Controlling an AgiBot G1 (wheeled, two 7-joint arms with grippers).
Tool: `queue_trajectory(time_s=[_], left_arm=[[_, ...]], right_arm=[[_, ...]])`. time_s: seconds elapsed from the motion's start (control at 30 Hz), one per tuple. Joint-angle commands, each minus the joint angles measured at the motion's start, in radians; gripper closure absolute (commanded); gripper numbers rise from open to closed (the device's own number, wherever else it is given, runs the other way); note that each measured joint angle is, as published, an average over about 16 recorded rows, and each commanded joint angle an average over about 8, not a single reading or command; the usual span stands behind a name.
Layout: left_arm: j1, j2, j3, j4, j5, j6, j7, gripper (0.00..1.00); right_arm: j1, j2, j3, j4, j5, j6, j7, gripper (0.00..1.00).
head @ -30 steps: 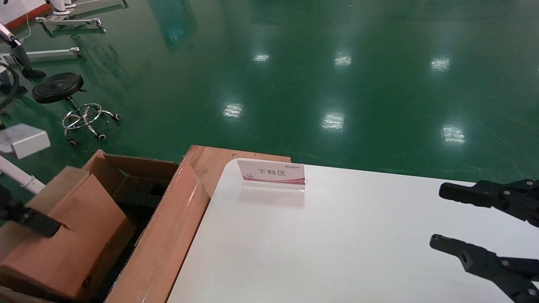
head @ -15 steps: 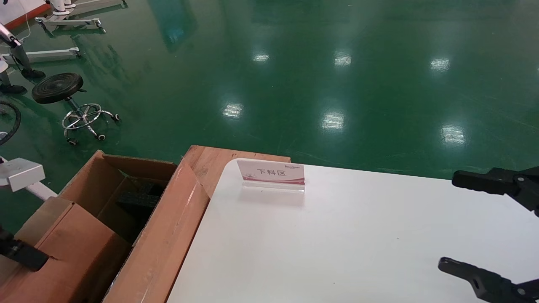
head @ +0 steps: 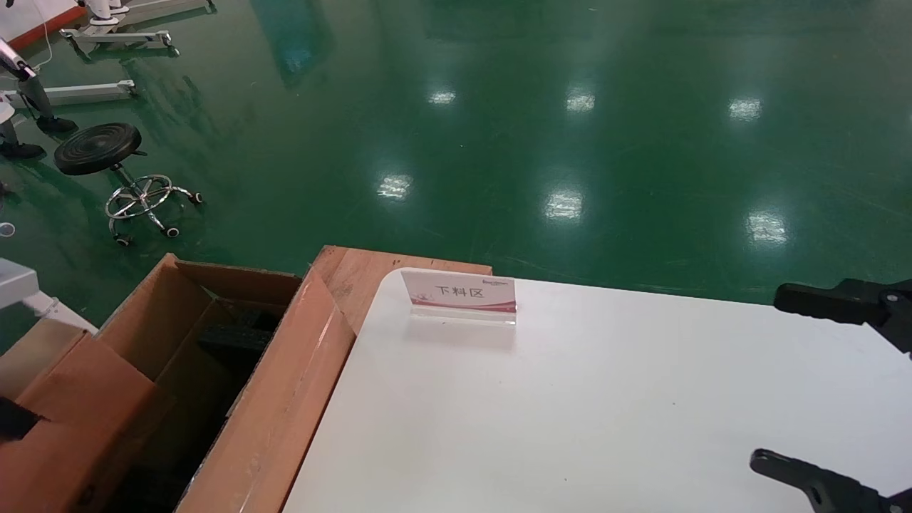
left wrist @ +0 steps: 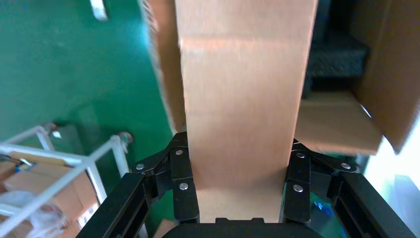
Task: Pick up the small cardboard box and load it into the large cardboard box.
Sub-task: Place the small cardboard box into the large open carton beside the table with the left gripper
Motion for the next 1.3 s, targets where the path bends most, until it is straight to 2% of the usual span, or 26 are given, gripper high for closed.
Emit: queue_trajectory(time_s=[0.03,0.27,0.67,0.93,1.3], left_arm=[[0.001,-0.013,-0.02,-0.001,0.03,-0.004,0.004,1.0],[0.023,-0.102,-0.144,-0.008,0.137,-0.032,0.059,1.0],[0.172,-0.229,-0.352,0.024,0.223,-0.171,0.18,1.0],[0.218,-0.267,-0.401,0.017,0.24,-0.208,0.168,1.0],[0.253,-0.227,-0.422,0.017,0.143,-0.099,0.072,1.0]], right_arm=[[0.0,0.0,0.0,0.0,0.0,0.0,0.0,0.0],[0.0,0.0,0.0,0.0,0.0,0.0,0.0,0.0],[0.0,0.0,-0.001,0.0,0.001,0.0,-0.001,0.0],[0.0,0.001,-0.002,0.0,0.001,0.001,-0.001,0.0],[0.0,0.001,-0.002,0.0,0.001,0.001,-0.001,0.0]])
